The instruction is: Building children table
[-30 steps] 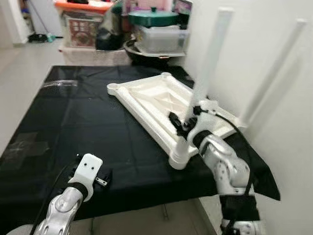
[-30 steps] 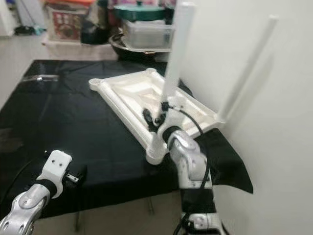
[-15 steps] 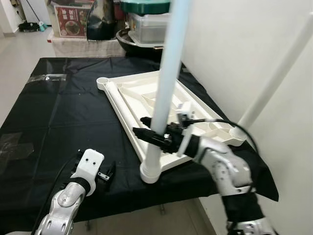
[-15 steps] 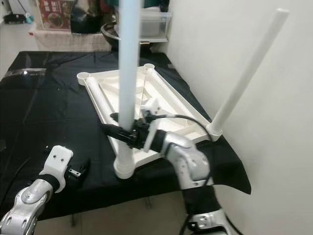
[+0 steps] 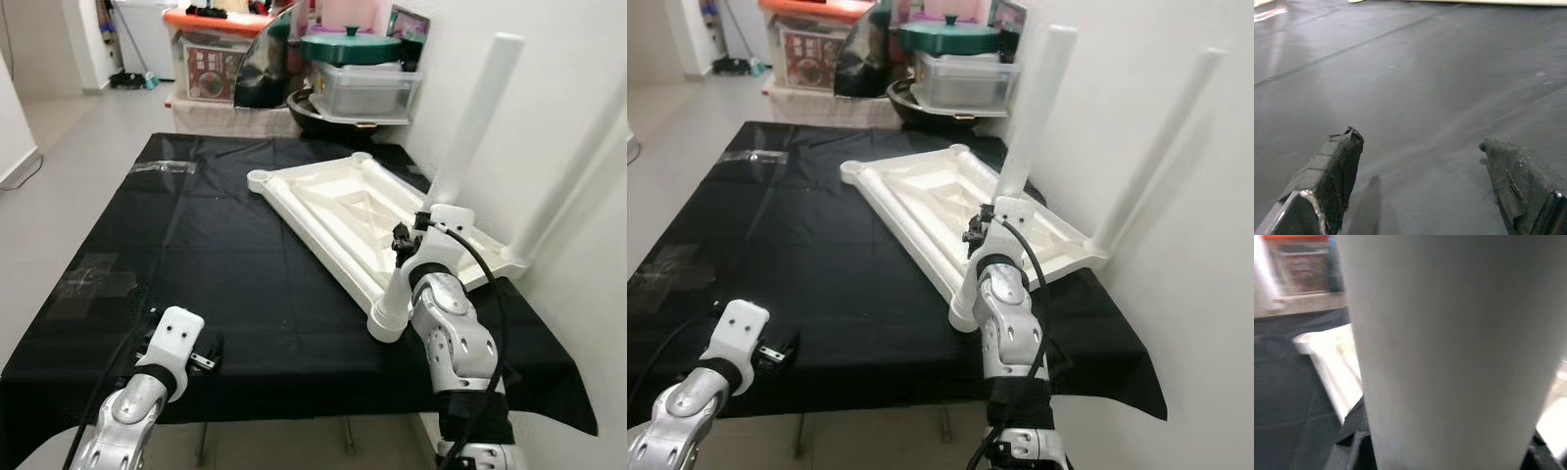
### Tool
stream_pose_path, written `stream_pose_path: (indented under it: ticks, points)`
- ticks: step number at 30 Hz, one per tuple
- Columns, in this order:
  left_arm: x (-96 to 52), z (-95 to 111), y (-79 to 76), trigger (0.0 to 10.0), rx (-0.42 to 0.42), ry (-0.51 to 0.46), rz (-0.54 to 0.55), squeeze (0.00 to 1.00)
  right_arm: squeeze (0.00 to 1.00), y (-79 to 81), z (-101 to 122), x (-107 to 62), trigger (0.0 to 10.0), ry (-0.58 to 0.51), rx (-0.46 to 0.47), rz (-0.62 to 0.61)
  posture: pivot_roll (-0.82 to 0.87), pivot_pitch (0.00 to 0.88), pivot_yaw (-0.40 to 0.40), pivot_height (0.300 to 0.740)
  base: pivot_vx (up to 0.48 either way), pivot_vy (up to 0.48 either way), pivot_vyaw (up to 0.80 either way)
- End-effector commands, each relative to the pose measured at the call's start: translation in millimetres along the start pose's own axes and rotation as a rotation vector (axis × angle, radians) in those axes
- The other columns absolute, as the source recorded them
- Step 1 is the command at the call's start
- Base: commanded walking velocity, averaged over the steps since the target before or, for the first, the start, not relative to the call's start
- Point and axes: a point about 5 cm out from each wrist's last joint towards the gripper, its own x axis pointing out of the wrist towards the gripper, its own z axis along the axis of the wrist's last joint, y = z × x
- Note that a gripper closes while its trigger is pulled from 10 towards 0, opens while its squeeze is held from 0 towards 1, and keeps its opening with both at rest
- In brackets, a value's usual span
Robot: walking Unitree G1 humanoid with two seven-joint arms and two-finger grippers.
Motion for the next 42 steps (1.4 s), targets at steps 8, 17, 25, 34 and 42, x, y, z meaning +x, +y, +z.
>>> stream_pose_path:
  ticks: [8,17,25,34,42]
  points:
    - [6.3,0,-0.6,10.0,0.001,0.003,-0.017,0.00,0.00,42.2,28,0.4,10.0,-0.004,0.080,0.694,0.14,0.000,-0.095,0.740,0.000,0.000,0.00]
    - [7.1,0,-1.5,10.0,-0.002,0.002,-0.011,0.00,0.00,38.7,19,-1.7,10.0,0.069,-0.026,1.013,0.16,0.000,-0.117,0.740,0.000,0.000,0.00]
    - [3.6,-1,-0.7,10.0,-0.003,0.006,-0.002,0.00,0.00,59.9,-9,-24.2,0.0,0.145,-0.019,1.190,0.18,0.000,-0.119,0.740,0.000,0.000,0.00]
    - [3.1,-4,1.5,10.0,0.007,0.013,-0.009,0.00,0.00,51.4,-34,-14.6,0.0,0.197,0.094,0.844,0.15,0.000,-0.099,0.740,0.000,0.000,0.00]
    - [2.9,-2,-3.9,10.0,0.006,0.004,-0.021,0.00,0.00,9.4,-41,8.7,10.0,0.236,-0.024,0.118,0.14,0.000,-0.090,0.740,0.000,0.000,0.00]
